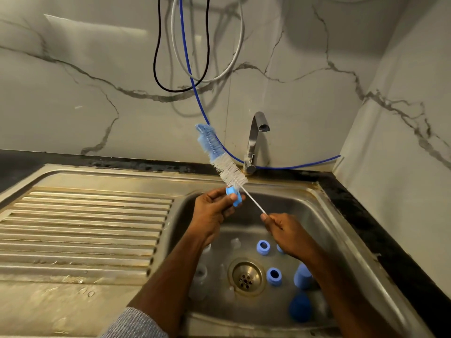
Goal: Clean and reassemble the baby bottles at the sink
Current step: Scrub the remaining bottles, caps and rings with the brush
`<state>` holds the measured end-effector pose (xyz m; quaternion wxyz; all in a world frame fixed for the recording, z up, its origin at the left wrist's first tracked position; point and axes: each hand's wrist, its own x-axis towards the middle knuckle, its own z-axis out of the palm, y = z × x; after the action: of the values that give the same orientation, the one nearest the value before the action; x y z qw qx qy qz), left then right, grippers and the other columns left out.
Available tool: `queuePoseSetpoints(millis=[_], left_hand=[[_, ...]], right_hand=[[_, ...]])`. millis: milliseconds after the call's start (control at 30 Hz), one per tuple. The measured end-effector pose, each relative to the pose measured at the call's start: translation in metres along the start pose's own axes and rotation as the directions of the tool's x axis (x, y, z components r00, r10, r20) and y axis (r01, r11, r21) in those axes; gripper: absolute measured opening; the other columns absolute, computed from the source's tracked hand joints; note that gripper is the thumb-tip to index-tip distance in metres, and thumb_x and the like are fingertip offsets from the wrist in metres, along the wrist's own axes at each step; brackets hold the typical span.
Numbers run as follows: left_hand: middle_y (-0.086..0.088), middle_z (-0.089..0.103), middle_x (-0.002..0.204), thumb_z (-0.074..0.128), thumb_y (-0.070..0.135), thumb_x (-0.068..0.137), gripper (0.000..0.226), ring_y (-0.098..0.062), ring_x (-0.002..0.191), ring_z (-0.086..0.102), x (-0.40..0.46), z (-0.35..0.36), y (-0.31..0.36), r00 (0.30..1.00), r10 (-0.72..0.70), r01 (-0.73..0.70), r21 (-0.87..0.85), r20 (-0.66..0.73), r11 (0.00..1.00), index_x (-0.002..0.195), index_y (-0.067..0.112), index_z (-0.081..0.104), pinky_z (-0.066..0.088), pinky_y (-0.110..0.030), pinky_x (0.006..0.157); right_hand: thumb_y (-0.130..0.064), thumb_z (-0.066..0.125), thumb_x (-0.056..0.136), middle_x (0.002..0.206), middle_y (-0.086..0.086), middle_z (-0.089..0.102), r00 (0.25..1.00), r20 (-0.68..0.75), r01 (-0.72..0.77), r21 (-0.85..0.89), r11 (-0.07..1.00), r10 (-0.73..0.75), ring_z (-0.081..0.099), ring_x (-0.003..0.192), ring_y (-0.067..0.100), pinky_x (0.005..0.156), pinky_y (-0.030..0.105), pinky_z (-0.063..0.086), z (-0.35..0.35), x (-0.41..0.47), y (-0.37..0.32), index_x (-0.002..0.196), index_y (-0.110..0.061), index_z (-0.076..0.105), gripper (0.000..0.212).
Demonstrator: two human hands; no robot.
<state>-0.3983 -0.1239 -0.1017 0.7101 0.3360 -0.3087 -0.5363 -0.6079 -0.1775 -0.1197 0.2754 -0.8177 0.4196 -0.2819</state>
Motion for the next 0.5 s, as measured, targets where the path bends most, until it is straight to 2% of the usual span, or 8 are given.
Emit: queuePoseSetpoints(millis=[100,167,333,500], left_hand=[[-0.019,0.073,0.116,0.071,0.01,0.077,0.037,-0.031,0.108,0.071,0.004,-0.001,0.002,0.996,0.0,-0.019,-0.22,-0.088,0.975,0.113,0.001,0.066,0.062,-0.035,0.085],[-0.021,0.071,0.117,0.07,0.01,0.078,0.037,-0.032,0.111,0.07,0.007,-0.005,0.005,0.992,-0.003,-0.035,-0.29,-0.127,0.956,0.113,-0.001,0.065,0.062,-0.036,0.085],[-0.017,0.073,0.116,0.072,0.011,0.076,0.041,-0.031,0.11,0.071,0.004,0.0,-0.001,0.996,-0.02,0.006,-0.154,-0.091,0.988,0.115,0.002,0.066,0.061,-0.037,0.088],[-0.022,0.07,0.121,0.07,0.009,0.078,0.042,-0.033,0.114,0.068,0.01,-0.004,0.004,0.989,-0.036,-0.015,-0.333,-0.145,0.943,0.118,-0.002,0.064,0.061,-0.038,0.087]], right_hand=[[-0.039,0.047,0.104,0.052,-0.007,0.047,0.993,0.116,-0.033,0.053,0.998,0.027,0.043,0.051,0.005,0.056,0.025,0.04,-0.004,-0.001,0.003,0.064,-0.009,0.054,0.05],[-0.039,0.047,0.104,0.053,-0.007,0.045,0.991,0.126,-0.05,0.051,0.997,0.043,0.042,0.052,0.007,0.058,0.029,0.04,-0.01,-0.001,0.006,0.062,-0.014,0.052,0.049],[-0.039,0.047,0.104,0.053,-0.007,0.048,0.995,0.083,-0.057,0.03,0.998,0.055,0.044,0.051,0.005,0.059,0.03,0.042,-0.004,-0.001,0.003,0.065,-0.016,0.054,0.046],[-0.037,0.046,0.105,0.054,-0.007,0.047,0.983,0.176,-0.069,0.067,0.995,0.056,0.044,0.054,0.009,0.06,0.03,0.041,-0.011,0.0,0.003,0.062,-0.021,0.052,0.047]])
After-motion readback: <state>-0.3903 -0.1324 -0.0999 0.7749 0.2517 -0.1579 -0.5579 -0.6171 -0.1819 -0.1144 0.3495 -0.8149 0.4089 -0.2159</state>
